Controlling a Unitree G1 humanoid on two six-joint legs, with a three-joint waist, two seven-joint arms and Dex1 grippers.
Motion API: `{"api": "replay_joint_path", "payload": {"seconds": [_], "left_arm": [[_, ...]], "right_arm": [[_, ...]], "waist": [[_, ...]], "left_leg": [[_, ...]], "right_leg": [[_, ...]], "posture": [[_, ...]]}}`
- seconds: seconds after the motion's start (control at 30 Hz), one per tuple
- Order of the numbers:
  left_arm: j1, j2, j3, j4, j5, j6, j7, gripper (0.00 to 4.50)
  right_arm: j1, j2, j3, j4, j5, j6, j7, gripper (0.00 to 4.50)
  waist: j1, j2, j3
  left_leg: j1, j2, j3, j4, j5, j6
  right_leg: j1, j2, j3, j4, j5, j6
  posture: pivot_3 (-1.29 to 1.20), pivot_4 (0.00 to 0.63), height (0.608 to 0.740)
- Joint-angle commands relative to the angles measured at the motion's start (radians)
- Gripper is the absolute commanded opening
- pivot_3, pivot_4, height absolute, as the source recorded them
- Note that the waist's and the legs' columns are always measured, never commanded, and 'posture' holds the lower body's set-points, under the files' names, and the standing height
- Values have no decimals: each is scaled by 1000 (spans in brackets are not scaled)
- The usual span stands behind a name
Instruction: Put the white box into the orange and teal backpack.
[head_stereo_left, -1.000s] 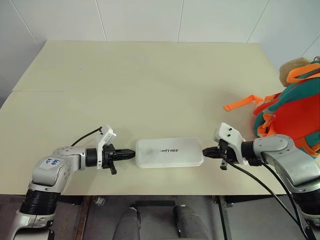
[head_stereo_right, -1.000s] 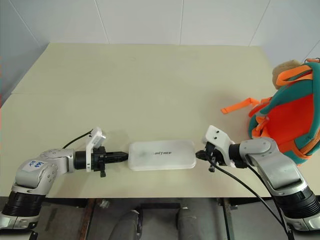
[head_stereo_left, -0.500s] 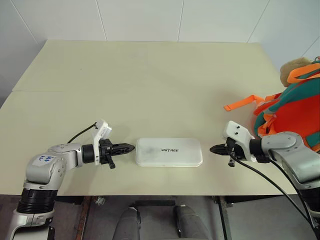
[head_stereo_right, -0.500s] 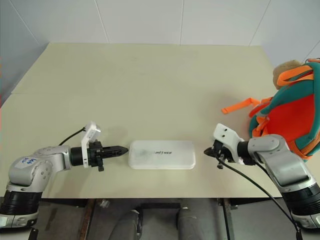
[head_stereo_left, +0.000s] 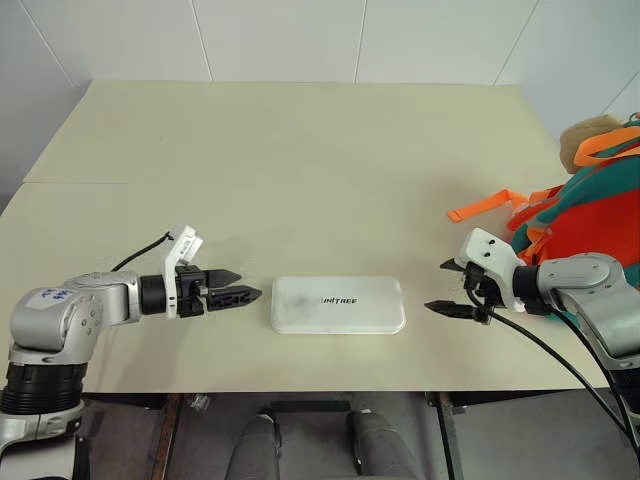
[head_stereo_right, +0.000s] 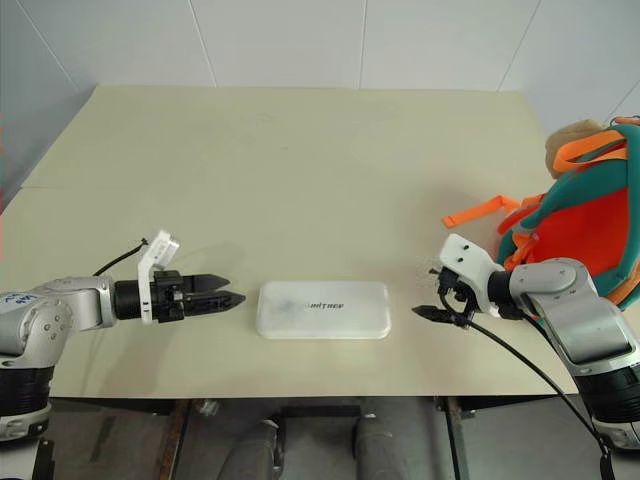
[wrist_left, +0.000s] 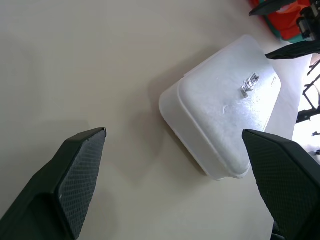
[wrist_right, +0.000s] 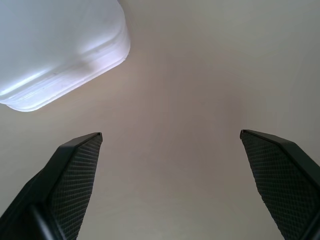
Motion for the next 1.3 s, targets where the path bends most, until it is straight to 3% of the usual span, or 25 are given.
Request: {"api": "replay_joint_path", "payload": {"seconds": [0.03,0.17,0.27,0.77,1.13,1.3], "left_arm": [[-76,-20,25,104,-34,193,66,4487],[-140,-85,76,186,-90,360,74,4487],[-157,-124,111,252,-138,389,107,4487],[-204,-146,-37,410,-358,389,271,4487],[-231,-247,-21,422,-311,389,348,4487],[-222,-276,8,387,-296,389,335,3333]], "right_arm": [[-8,12,-26,-32,5,-2,-16,4497],[7,34,-23,-55,14,13,-30,4497],[16,45,-21,-70,15,21,-40,4497],[10,105,6,-89,9,31,-77,4497],[-12,147,31,-84,0,26,-92,4497],[2,131,13,-92,3,31,-98,4500]], "waist": [[0,0,0],[0,0,0],[1,0,0],[4,0,0],[14,0,0],[23,0,0]], "left_leg": [[0,0,0,1,0,0],[0,-1,-1,1,0,0],[0,-1,-2,1,0,0],[1,-3,-3,4,0,0],[1,-4,-3,4,0,0],[1,-4,-3,4,0,0]], "right_leg": [[0,0,0,1,0,0],[1,0,0,0,0,1],[1,0,-1,1,0,2],[3,-2,-1,4,0,3],[3,-2,-1,3,0,3],[3,-2,-1,3,0,3]], "posture": [[0,150,740],[0,150,740],[0,150,740],[0,150,740],[0,150,740],[0,150,740]]}}
